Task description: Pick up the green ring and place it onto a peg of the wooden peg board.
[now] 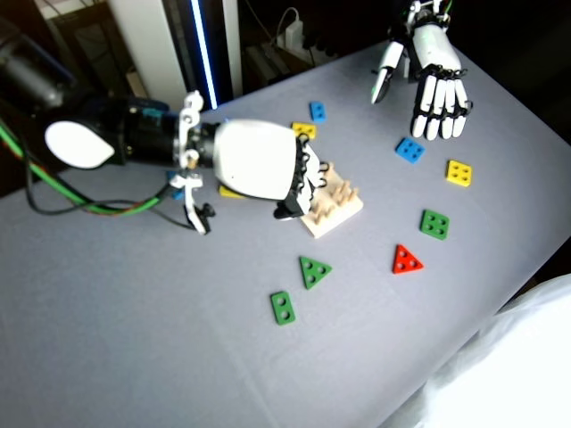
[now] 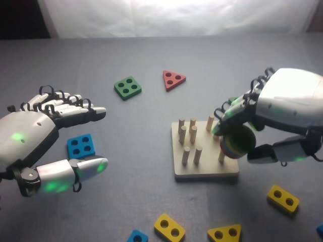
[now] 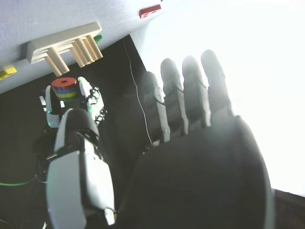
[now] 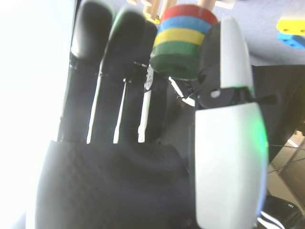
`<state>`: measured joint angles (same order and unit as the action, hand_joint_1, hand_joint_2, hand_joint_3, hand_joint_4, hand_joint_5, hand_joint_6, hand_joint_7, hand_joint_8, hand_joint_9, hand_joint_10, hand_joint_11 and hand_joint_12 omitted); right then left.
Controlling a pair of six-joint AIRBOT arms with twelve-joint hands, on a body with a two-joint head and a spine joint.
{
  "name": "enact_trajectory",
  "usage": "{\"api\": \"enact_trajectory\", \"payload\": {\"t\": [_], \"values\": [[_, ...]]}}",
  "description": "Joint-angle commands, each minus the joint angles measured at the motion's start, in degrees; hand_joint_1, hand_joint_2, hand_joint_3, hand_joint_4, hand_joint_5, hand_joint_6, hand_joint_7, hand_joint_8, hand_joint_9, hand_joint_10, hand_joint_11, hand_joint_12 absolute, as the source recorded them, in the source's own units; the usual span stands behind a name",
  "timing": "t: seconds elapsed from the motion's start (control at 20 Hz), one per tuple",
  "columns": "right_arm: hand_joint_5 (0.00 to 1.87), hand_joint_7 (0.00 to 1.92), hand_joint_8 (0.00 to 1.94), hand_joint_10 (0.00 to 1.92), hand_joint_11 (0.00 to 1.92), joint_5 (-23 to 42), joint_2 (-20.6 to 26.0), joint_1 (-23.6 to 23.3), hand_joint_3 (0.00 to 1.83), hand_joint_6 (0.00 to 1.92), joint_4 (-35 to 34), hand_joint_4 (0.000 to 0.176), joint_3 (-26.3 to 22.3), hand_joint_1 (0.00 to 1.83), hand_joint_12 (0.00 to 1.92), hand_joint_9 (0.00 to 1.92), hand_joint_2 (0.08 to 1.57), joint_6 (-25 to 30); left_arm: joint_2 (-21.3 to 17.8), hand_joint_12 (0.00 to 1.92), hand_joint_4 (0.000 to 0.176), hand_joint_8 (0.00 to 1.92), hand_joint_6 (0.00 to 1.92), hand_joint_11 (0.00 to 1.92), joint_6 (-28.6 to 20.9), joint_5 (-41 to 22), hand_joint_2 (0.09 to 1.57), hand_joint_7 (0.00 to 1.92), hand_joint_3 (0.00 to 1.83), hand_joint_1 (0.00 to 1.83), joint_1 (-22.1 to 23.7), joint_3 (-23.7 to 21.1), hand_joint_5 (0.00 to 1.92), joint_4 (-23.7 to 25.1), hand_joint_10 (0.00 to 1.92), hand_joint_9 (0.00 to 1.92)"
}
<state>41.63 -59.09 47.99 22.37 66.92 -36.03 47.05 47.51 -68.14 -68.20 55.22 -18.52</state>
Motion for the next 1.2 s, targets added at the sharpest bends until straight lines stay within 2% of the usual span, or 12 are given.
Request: {"api": "enact_trajectory", "payload": {"t": [0.0, 0.2, 0.35, 0.5, 0.65, 0.75, 0.8, 0.9, 0.95, 1.0, 1.1, 1.15], "values": [[1.27, 1.01, 1.14, 1.04, 1.04, 5.36, -0.17, -0.75, 0.00, 0.30, -1.50, 0.000, 0.22, 1.28, 1.40, 1.10, 1.06, 0.19, 0.53, 0.45, 0.063, 0.00, 0.00, 0.00, -0.49, -7.06, 1.11, 0.45, 0.00, 0.48, 0.34, 0.11, 0.52, 0.91, 0.00, 0.25], [1.32, 1.04, 1.10, 1.00, 1.07, 4.49, -0.57, -0.75, 0.00, 0.19, -0.80, 0.000, 0.39, 1.29, 1.39, 1.15, 1.05, 0.33, 0.51, 0.56, 0.049, 0.00, 0.00, 0.00, -0.65, -7.23, 1.11, 0.46, 0.00, 0.50, 0.29, 0.05, 0.54, 0.91, 0.00, 0.27], [1.31, 1.06, 1.06, 0.97, 1.06, 4.03, -1.00, -0.79, 0.00, 0.20, -0.32, 0.000, 0.62, 1.29, 1.35, 1.16, 1.05, 0.83, 0.51, 0.54, 0.045, 0.00, 0.00, 0.00, -0.84, -7.38, 1.11, 0.46, 0.00, 0.52, 0.28, -0.07, 0.54, 0.97, 0.00, 0.26], [1.25, 1.01, 1.17, 1.11, 1.04, 3.88, -1.31, -0.83, 0.00, 0.26, -0.12, 0.000, 0.76, 1.28, 1.49, 1.11, 1.07, 0.93, 0.45, 0.54, 0.045, 0.00, 0.00, 0.00, -0.94, -7.49, 1.10, 0.47, 0.00, 0.52, 0.27, -0.09, 0.54, 1.07, 0.00, 0.27], [1.25, 1.00, 1.20, 1.10, 1.03, 3.85, -1.52, -1.34, 0.00, 0.27, 0.28, 0.000, 0.78, 1.28, 1.45, 1.11, 1.07, 0.97, 0.37, 0.51, 0.062, 0.00, 0.00, 0.00, -0.96, -7.57, 1.11, 0.45, 0.00, 0.49, 0.27, -0.11, 0.52, 1.07, 0.00, 0.26], [1.21, 0.99, 1.23, 1.19, 1.06, 3.51, -1.85, -1.70, 0.00, 0.33, 0.92, 0.000, 0.88, 1.28, 1.51, 1.09, 1.08, 1.02, 0.37, 0.51, 0.059, 0.00, 0.00, 0.00, -0.99, -7.57, 1.11, 0.46, 0.00, 0.50, 0.27, -0.12, 0.53, 1.07, 0.00, 0.26], [1.21, 0.99, 1.24, 1.31, 1.11, 3.16, -2.18, -2.00, 0.00, 0.34, 1.42, 0.000, 0.97, 1.28, 1.61, 1.11, 1.08, 1.06, 0.38, 0.51, 0.066, 0.00, 0.00, 0.00, -0.99, -7.55, 1.11, 0.46, 0.00, 0.51, 0.27, -0.12, 0.52, 1.07, 0.00, 0.26], [1.24, 0.99, 1.22, 1.26, 1.09, 2.74, -2.84, -2.47, 0.00, 0.32, 1.97, 0.000, 1.25, 1.28, 1.52, 1.08, 1.08, 1.06, 0.39, 0.52, 0.051, 0.00, 0.00, 0.00, -1.04, -7.43, 1.10, 0.46, 0.00, 0.53, 0.27, -0.10, 0.54, 1.06, 0.00, 0.26], [1.22, 0.97, 1.27, 1.28, 1.09, 2.34, -3.25, -2.78, 0.00, 0.31, 2.41, 0.000, 1.45, 1.28, 1.55, 1.07, 1.09, 1.06, 0.39, 0.50, 0.049, 0.00, 0.00, 0.00, -1.07, -7.43, 1.10, 0.46, 0.00, 0.53, 0.27, -0.08, 0.54, 1.07, 0.00, 0.26], [1.15, 0.92, 1.36, 1.44, 1.10, 1.88, -3.45, -2.94, 0.00, 0.41, 2.82, 0.000, 1.55, 1.27, 1.64, 1.06, 1.11, 1.10, 0.38, 0.53, 0.044, 0.00, 0.00, 0.00, -1.09, -7.46, 1.10, 0.47, 0.00, 0.54, 0.27, -0.08, 0.55, 1.09, 0.00, 0.27], [1.19, 0.96, 1.28, 1.32, 1.12, 1.06, -3.50, -2.96, 0.00, 0.36, 3.61, 0.000, 1.70, 1.28, 1.57, 1.10, 1.09, 1.72, 0.31, 0.51, 0.048, 0.00, 0.00, 0.00, -1.14, -7.54, 1.10, 0.47, 0.00, 0.55, 0.27, -0.09, 0.54, 1.14, 0.00, 0.26], [1.24, 1.03, 1.13, 1.09, 1.10, 0.74, -3.50, -2.95, 0.00, 0.34, 4.09, 0.000, 1.86, 1.29, 1.41, 1.13, 1.06, 2.50, 0.30, 0.50, 0.057, 0.00, 0.00, 0.00, -1.20, -7.58, 1.10, 0.46, 0.00, 0.52, 0.27, -0.11, 0.54, 1.14, 0.00, 0.26]]}}
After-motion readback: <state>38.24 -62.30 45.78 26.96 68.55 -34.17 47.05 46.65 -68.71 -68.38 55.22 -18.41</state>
